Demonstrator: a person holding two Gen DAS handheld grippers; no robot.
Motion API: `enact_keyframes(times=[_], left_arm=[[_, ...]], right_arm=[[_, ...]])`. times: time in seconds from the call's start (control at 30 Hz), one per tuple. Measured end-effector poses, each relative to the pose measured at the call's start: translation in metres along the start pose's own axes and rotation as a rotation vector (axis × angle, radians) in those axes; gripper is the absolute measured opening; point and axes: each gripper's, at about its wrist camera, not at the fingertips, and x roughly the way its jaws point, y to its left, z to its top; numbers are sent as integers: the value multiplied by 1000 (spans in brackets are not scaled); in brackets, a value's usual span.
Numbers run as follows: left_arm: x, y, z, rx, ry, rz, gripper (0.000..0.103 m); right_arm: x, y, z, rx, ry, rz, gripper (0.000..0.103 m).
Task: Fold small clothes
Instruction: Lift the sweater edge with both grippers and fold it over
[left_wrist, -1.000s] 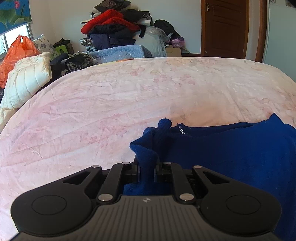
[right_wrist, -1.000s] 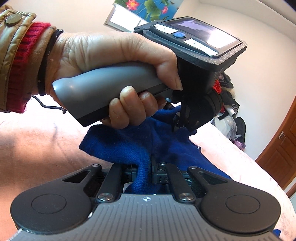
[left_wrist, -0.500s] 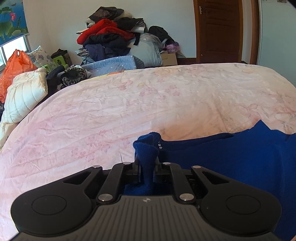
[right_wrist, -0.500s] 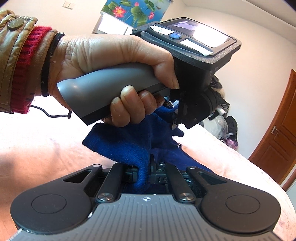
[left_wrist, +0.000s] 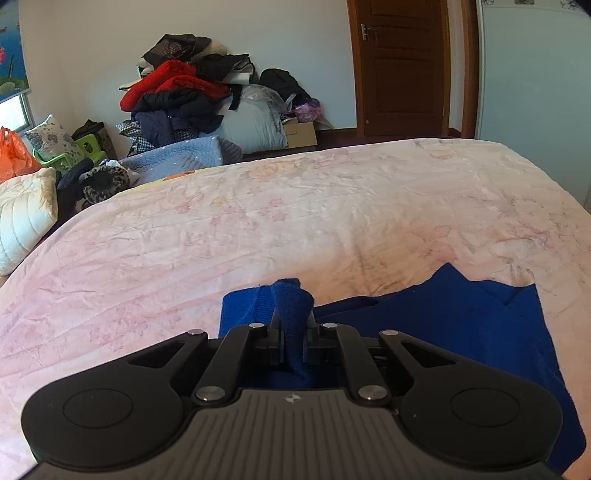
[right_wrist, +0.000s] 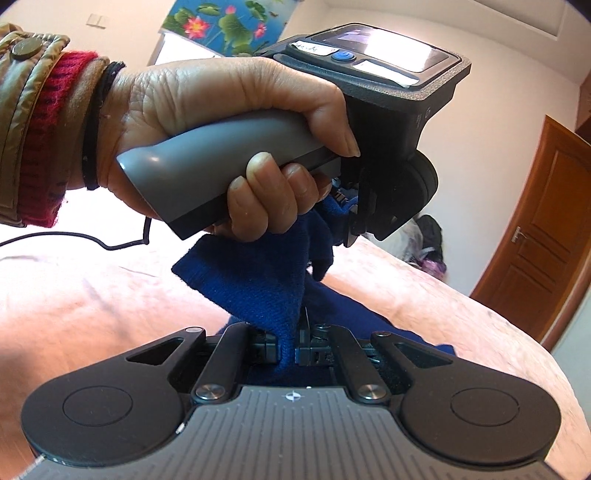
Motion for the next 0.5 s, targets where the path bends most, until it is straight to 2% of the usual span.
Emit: enact_keyframes(times=[0.27, 0.5], left_arm=[[2, -39, 10, 28, -10, -52, 7], [14, -71, 15, 50, 18, -94, 7]], right_arm=[[-15, -11, -8, 40, 15, -48, 5], [-32, -17, -18, 84, 35, -75, 5]])
